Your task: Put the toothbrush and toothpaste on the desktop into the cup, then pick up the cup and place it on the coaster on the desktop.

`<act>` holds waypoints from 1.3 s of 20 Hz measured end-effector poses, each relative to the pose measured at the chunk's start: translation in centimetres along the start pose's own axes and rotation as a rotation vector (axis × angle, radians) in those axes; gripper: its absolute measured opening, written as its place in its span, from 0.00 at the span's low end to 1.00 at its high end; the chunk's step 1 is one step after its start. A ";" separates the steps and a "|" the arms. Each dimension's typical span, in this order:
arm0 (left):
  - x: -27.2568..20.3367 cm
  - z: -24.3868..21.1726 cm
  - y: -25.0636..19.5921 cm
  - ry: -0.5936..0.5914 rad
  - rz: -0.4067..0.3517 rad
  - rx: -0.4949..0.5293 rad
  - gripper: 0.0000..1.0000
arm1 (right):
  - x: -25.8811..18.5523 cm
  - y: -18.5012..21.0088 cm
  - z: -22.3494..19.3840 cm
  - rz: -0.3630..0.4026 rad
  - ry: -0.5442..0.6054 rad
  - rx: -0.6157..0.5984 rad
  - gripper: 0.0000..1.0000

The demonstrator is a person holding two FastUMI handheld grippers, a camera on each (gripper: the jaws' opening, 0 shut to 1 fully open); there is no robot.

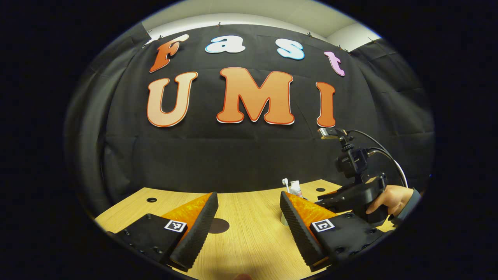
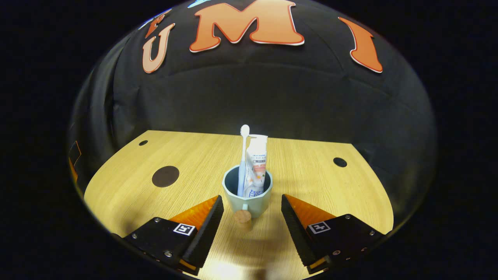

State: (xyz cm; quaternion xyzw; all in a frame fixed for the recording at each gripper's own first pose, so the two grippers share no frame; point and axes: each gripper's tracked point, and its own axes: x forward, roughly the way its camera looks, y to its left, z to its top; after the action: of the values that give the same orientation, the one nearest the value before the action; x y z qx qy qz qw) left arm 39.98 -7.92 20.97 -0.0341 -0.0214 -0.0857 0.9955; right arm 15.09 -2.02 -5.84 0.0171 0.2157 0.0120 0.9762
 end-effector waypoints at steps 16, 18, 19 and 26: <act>-5.2 -5.1 7.3 0.112 0.089 -0.055 1.00 | 2.7 1.3 -3.8 -0.028 0.438 -0.083 0.68; -5.5 -5.7 7.8 0.122 0.097 -0.059 1.00 | 2.8 1.4 -4.2 -0.037 0.477 -0.071 0.63; -5.7 -6.0 8.0 0.126 0.099 -0.068 1.00 | 2.9 1.3 -4.4 -0.042 0.489 -0.064 0.62; -7.1 -8.3 7.6 0.165 0.091 -0.143 0.99 | 3.3 0.8 -4.4 -0.053 0.531 -0.003 0.29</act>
State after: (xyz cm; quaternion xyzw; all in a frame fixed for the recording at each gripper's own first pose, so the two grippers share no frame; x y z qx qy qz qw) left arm 34.61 0.17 11.84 -0.0989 0.0681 -0.0443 0.9918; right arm 16.20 -0.96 -11.19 0.0065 0.4648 -0.0091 0.8853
